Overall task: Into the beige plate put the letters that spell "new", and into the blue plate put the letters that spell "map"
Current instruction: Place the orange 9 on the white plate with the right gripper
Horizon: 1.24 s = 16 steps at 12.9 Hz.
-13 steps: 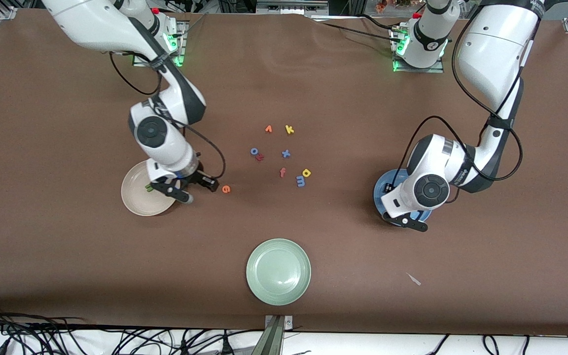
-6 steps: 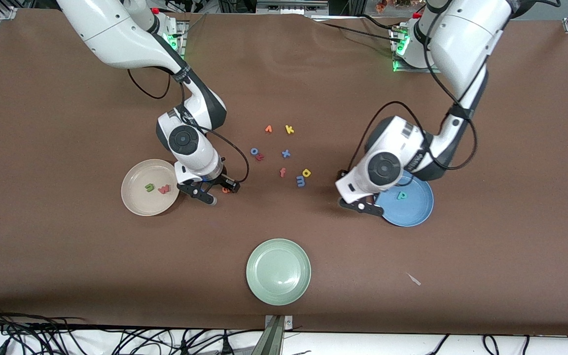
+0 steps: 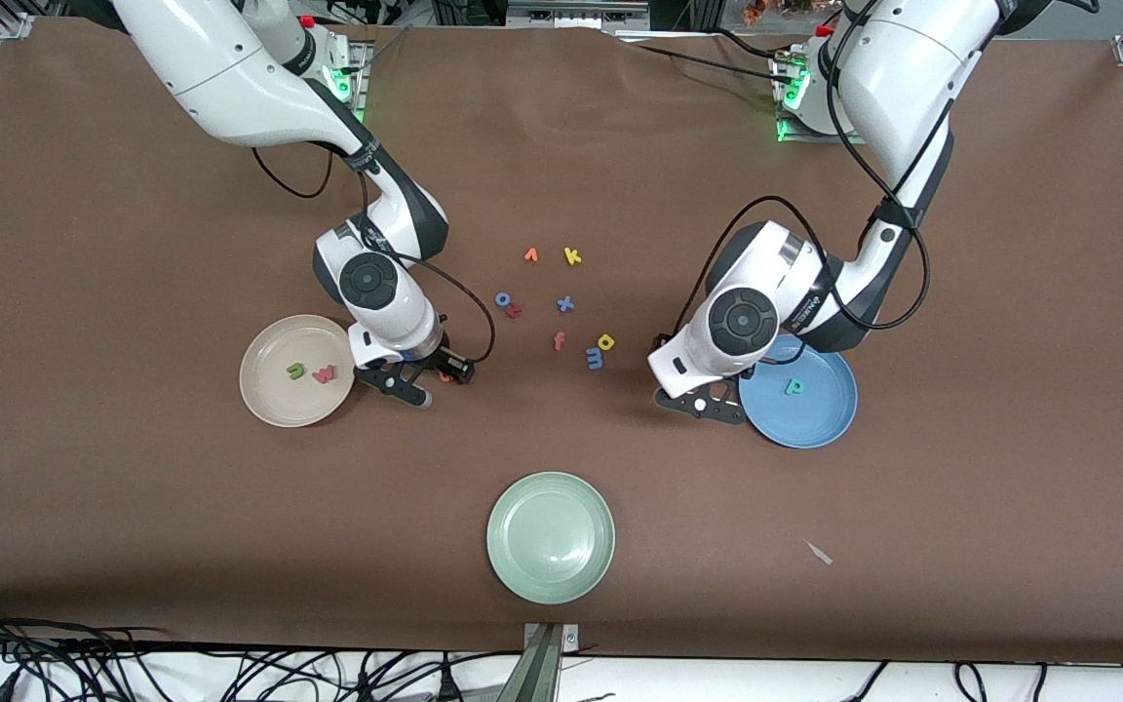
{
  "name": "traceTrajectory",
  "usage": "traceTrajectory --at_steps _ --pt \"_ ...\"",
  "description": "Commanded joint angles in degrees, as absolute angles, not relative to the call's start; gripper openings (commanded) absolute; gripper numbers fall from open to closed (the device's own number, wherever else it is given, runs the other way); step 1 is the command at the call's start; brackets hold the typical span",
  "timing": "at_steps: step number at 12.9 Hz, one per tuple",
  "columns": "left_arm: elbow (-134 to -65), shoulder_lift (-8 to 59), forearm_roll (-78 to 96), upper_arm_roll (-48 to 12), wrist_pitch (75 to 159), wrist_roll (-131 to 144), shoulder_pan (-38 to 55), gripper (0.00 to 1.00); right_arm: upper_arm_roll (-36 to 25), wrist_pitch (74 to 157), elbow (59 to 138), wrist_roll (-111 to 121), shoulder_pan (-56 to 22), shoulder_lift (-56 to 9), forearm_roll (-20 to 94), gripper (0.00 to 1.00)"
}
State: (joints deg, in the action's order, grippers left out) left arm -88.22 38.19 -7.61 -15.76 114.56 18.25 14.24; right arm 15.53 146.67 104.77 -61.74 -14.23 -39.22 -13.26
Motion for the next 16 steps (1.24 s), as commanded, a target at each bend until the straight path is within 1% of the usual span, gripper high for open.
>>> traceTrajectory --at_steps 1,4,5,7,10,12,14,16 --pt "-88.5 36.7 -6.4 -16.1 113.9 17.8 14.7 1.00 15.6 147.6 103.4 -63.1 -14.2 -40.4 -14.6 0.40" --pt "-88.7 37.5 -7.4 -16.2 115.3 17.2 14.7 1.00 15.6 147.6 103.4 -62.9 -14.2 -40.3 -14.7 0.10" --pt "-89.5 36.7 -6.6 -16.4 114.5 17.8 14.6 1.00 15.6 147.5 103.4 -62.7 -14.1 -40.1 -14.8 0.07" --pt "-89.2 36.3 -6.5 -17.0 113.5 17.2 14.2 1.00 15.6 146.1 103.5 -61.3 -12.8 -37.7 -14.9 0.07" --pt "-88.8 36.7 -6.5 -16.8 113.8 17.8 14.8 1.00 15.6 135.1 104.4 -48.3 -7.6 -31.2 -14.3 0.07" --pt "-88.7 37.0 -6.4 -16.8 113.8 18.0 15.0 1.00 15.6 129.7 106.4 -38.0 -3.6 -26.7 -14.2 0.07" --pt "-88.9 36.5 -6.4 -17.1 113.4 18.7 15.3 1.00 15.2 129.5 112.4 -30.5 0.3 -22.2 -14.0 0.07" --pt "-88.5 36.4 -6.7 -17.2 113.9 19.5 15.1 1.00 14.5 132.2 119.2 -28.7 2.1 -18.6 -13.7 0.09"
